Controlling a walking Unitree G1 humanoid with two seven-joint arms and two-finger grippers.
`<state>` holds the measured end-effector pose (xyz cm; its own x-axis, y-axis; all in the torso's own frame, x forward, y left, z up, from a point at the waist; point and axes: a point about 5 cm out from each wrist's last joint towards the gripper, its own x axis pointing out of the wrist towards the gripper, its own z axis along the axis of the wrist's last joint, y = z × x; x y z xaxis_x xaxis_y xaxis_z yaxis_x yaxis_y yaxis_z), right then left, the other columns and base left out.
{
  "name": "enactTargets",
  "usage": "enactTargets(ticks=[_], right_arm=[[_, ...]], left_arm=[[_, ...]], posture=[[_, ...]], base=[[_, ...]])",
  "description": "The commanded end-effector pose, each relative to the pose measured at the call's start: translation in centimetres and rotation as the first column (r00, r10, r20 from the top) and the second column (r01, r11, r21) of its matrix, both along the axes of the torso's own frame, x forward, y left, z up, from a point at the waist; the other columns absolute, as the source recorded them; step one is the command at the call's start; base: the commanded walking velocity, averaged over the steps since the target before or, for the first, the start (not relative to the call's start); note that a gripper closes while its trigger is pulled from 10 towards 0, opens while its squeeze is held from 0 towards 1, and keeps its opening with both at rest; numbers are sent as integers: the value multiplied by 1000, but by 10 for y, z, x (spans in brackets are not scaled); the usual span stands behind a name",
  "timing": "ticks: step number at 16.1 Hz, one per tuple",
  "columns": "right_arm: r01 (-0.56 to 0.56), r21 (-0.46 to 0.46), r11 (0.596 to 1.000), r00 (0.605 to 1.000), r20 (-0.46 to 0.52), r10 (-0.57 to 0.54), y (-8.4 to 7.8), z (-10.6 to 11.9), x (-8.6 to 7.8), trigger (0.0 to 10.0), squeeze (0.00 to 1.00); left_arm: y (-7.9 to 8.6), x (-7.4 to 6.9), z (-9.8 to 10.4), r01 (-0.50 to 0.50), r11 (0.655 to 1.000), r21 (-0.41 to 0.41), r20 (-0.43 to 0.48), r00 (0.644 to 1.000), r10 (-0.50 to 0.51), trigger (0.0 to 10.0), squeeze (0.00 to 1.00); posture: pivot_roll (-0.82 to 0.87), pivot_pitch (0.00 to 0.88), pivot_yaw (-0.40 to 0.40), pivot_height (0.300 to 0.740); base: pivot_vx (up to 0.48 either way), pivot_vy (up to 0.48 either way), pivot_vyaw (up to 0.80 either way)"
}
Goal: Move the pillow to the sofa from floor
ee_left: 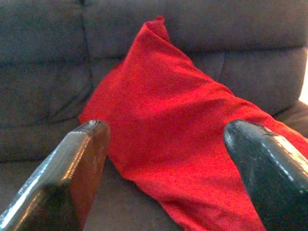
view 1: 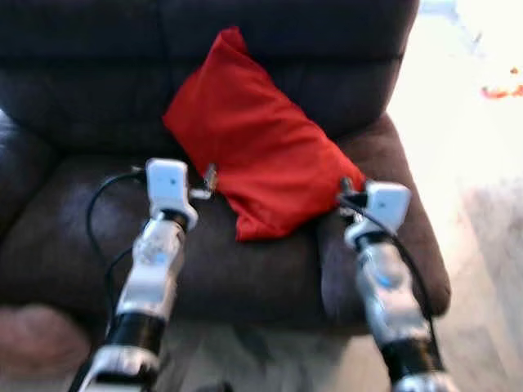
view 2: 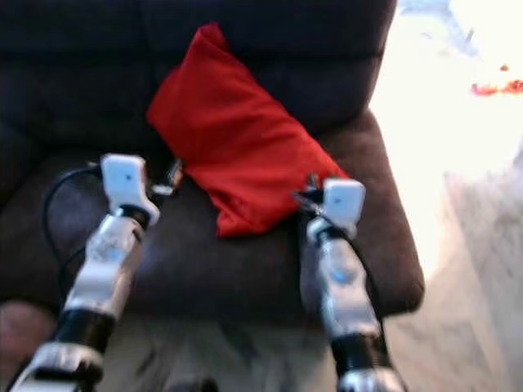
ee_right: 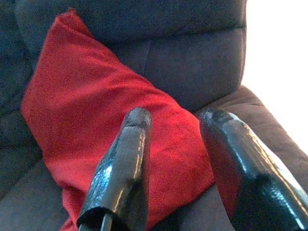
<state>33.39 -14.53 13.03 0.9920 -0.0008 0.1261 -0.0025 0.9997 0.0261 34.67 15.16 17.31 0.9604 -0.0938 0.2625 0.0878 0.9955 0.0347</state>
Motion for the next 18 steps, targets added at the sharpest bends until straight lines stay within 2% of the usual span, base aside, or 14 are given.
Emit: enactTargets(ticks=[1, 11, 13, 16, 18], right_arm=[[22, -6, 1000, 1000, -10, -22, -7, -3, -2, 10000, 0], [20, 14, 1000, 1000, -13, -20, -6, -3, -1, 10000, 0], [20, 14, 1000, 1000, -13, -19, -6, -3, 0, 10000, 0], [20, 4, 1000, 1000, -4, -20, -6, -2, -1, 10000, 0], [22, 9, 1000, 1000, -8, -22, -6, -3, -1, 10000, 0]], left_arm=[[-5, 0, 3, 22, 1000, -4, 3, 1000, -22, 10000, 0], [-8, 0, 5, 42, 999, -1, 14, 999, -42, 10000, 0], [-8, 0, 5, 42, 999, 0, 14, 999, -42, 10000, 0], [-9, 0, 6, 47, 999, 1, 18, 999, -47, 10000, 0], [-10, -1, 8, 58, 998, -3, 37, 998, -58, 10000, 0]], posture=[[45, 148, 45, 739], [44, 133, 46, 739], [43, 134, 46, 739], [44, 139, 45, 739], [45, 141, 43, 739]], base=[[0, 0, 0], [329, 0, 0], [418, 0, -591], [409, 0, 0], [0, 0, 0]])
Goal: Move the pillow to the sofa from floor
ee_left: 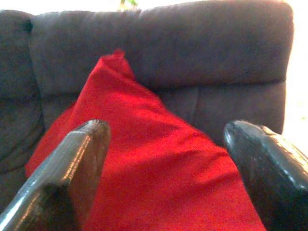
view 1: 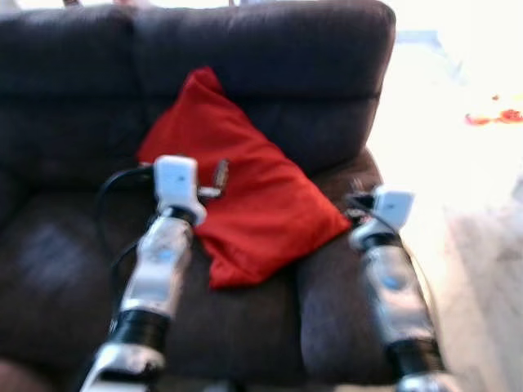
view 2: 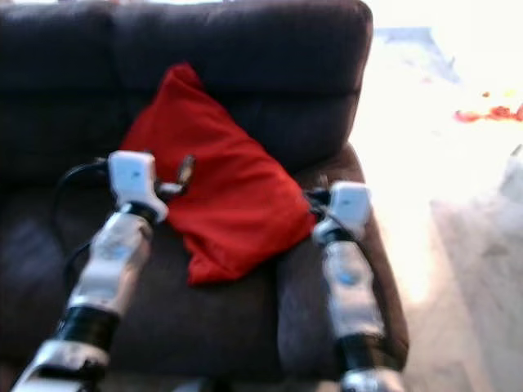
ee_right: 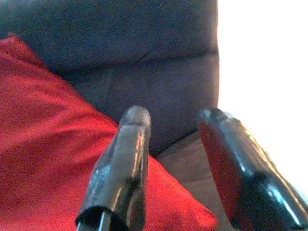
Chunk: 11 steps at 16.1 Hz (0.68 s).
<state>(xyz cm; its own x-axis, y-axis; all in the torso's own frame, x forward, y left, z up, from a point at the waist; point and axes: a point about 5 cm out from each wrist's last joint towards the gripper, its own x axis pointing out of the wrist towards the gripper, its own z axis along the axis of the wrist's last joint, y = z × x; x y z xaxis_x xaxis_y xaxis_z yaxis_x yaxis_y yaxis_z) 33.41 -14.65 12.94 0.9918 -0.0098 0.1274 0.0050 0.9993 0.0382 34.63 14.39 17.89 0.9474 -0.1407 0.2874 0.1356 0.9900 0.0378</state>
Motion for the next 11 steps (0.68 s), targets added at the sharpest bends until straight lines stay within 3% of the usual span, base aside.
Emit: enactTargets(ticks=[1, 11], right_arm=[[13, -6, 1000, 1000, -10, -13, -5, -2, -1, 10000, 0], [11, -13, 1000, 1000, -13, -11, -5, -3, -1, 10000, 0]], left_arm=[[-3, -1, 2, 17, 1000, -14, 12, 1000, -17, 10000, 0], [-4, -4, 0, 43, 999, -24, 4, 999, -43, 10000, 0]], posture=[[45, 141, 43, 739], [47, 146, 41, 739]], base=[[0, 0, 0], [0, 0, 0]])
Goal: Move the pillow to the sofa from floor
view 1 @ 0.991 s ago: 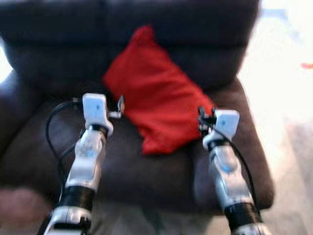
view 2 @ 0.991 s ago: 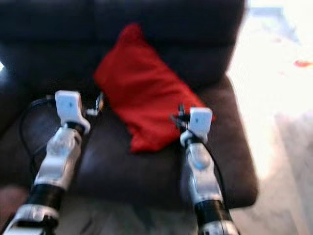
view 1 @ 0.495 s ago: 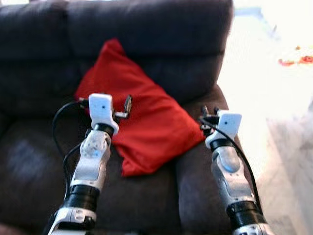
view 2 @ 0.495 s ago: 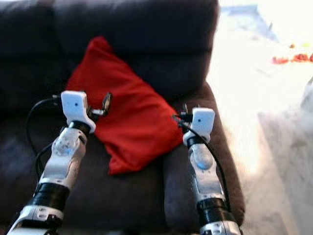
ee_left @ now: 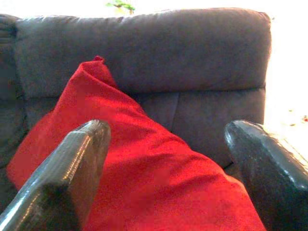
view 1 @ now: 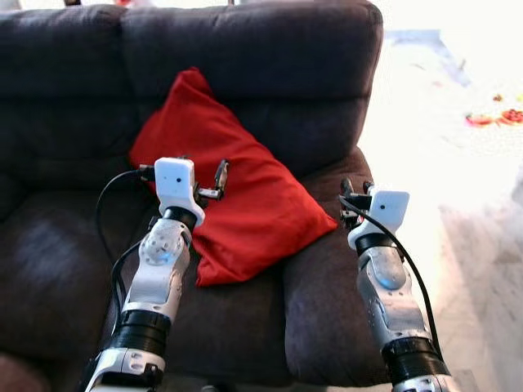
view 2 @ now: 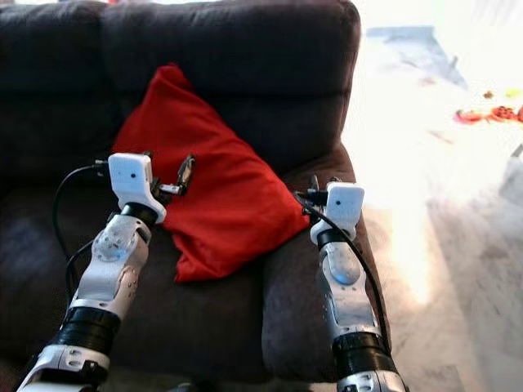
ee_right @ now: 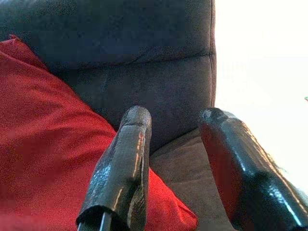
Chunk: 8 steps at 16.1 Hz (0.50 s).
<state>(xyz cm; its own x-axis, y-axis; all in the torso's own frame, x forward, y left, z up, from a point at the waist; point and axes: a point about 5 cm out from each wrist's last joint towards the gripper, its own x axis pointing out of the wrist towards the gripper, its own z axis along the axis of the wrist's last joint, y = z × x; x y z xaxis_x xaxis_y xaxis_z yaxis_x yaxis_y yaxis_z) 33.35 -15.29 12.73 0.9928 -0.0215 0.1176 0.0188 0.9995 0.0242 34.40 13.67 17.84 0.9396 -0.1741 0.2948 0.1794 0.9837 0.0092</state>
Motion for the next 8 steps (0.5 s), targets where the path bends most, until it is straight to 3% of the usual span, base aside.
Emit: enactTargets(ticks=[1, 6, 8], right_arm=[[-2, 0, 1000, 1000, -2, 2, 1, 0, 0, 10000, 0], [-4, -2, 1000, 1000, -2, 4, 2, 0, 1, 10000, 0], [0, -3, 1000, 1000, -4, 0, 1, 0, 1, 10000, 0]], left_arm=[[2, -2, -1, 1, 1000, 8, -2, 1000, -1, 10000, 0], [4, -3, 0, -4, 1000, 11, 13, 1000, 4, 10000, 0], [3, -3, 0, -3, 1000, 10, 14, 1000, 2, 10000, 0]], posture=[[46, 146, 41, 739], [46, 133, 45, 739], [45, 131, 45, 739]], base=[[0, 0, 0], [0, 0, 0], [-251, 0, 0]])
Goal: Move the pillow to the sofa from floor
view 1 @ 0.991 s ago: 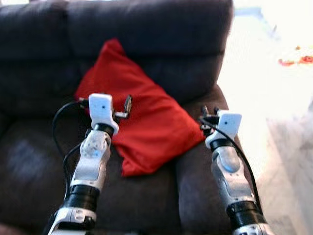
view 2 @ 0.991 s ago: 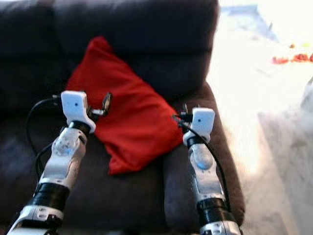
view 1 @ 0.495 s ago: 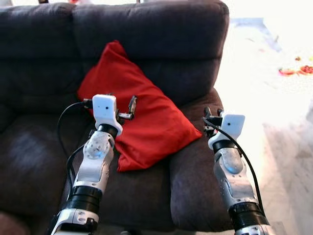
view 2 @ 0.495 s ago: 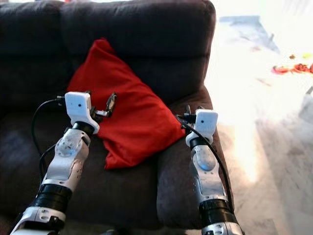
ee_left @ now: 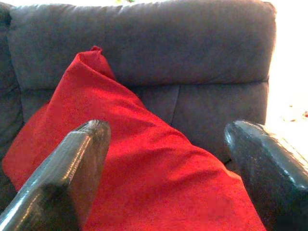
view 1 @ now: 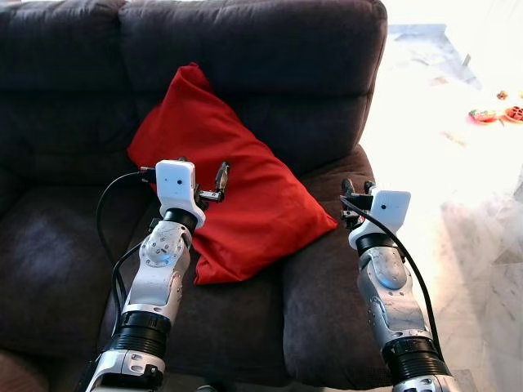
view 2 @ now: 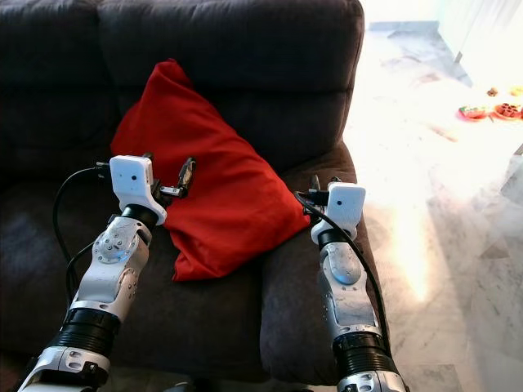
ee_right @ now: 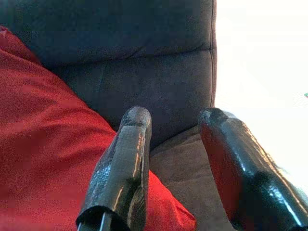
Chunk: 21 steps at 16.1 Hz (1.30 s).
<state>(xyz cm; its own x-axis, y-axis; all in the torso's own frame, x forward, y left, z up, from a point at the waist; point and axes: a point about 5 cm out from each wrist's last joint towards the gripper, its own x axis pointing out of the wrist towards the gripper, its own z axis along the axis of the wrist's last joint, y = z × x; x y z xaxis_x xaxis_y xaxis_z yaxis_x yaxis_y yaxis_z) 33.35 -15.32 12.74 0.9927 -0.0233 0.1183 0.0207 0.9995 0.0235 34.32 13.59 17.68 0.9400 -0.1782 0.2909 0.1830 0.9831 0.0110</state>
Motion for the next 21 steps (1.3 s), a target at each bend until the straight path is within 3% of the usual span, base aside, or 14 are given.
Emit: enactTargets(ticks=[1, 12, 15, 21], right_arm=[[-1, -2, 1000, 1000, -5, 1, 2, -1, 0, 10000, 0], [-3, -10, 1000, 1000, -13, 2, -1, -1, 1, 10000, 0], [-4, -13, 1000, 1000, -15, 4, -1, -1, 1, 10000, 0], [1, 8, 1000, 1000, -20, -1, -1, -1, 1, 10000, 0]], left_arm=[[3, -2, 2, 0, 1000, -7, 16, 1000, 0, 10000, 0], [5, -1, -1, -20, 1000, 18, 0, 1000, 20, 10000, 0], [5, -2, 0, -13, 1000, -25, 2, 1000, 13, 10000, 0], [6, -2, 1, -10, 999, -31, 3, 1000, 10, 10000, 0]], posture=[[45, 131, 45, 739], [43, 144, 36, 739], [45, 147, 34, 739], [46, 148, 35, 739]], base=[[0, 0, 0], [-24, 0, 0], [0, 0, 0], [0, 451, 0]])
